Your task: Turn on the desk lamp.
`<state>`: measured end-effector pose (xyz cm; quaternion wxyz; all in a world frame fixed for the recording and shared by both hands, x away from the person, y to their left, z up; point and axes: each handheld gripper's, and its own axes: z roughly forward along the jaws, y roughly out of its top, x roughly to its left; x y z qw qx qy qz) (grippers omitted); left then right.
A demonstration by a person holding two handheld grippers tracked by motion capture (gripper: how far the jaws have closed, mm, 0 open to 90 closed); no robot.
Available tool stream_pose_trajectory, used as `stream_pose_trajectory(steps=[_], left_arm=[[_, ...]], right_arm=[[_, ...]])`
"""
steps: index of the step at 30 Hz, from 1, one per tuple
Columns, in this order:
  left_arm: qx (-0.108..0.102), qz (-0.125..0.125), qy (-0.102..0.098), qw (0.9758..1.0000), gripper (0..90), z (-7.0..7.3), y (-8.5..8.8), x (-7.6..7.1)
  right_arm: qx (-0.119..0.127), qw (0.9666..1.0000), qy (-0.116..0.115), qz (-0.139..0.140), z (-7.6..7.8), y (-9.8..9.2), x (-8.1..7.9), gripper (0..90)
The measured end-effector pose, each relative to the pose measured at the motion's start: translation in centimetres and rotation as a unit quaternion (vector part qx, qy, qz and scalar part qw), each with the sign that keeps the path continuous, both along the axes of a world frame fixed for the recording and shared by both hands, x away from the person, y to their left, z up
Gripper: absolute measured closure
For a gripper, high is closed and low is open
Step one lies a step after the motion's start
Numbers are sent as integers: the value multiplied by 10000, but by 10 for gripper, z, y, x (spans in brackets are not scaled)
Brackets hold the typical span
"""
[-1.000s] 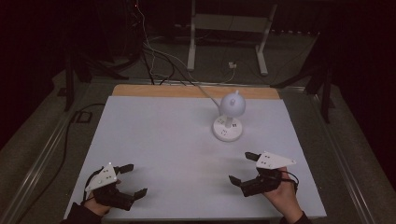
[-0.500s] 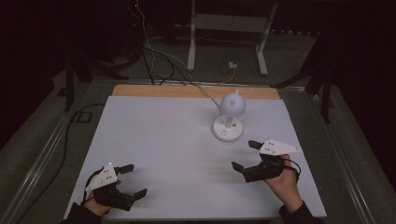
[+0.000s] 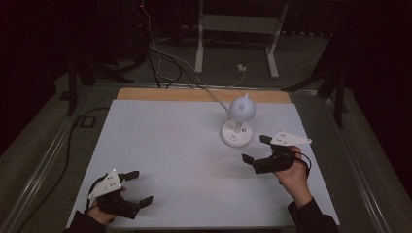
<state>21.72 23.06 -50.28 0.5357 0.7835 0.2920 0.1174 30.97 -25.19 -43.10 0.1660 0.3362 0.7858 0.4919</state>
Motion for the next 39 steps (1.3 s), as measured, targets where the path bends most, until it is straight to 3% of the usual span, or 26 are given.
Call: stream_pose_trajectory(steps=[17,32,39], left_arm=[[-65,-2,37,10000,2,0,1,1],[-101,-13,57,9999,2,0,1,1],[-121,-9,84,9999,3,0,2,1]], right_arm=[[-28,9992,347,-181,-18,1,41,2],[-185,9976,533,-396,-30,-3,67,2],[67,9953,669,-698,-36,-7,77,3]])
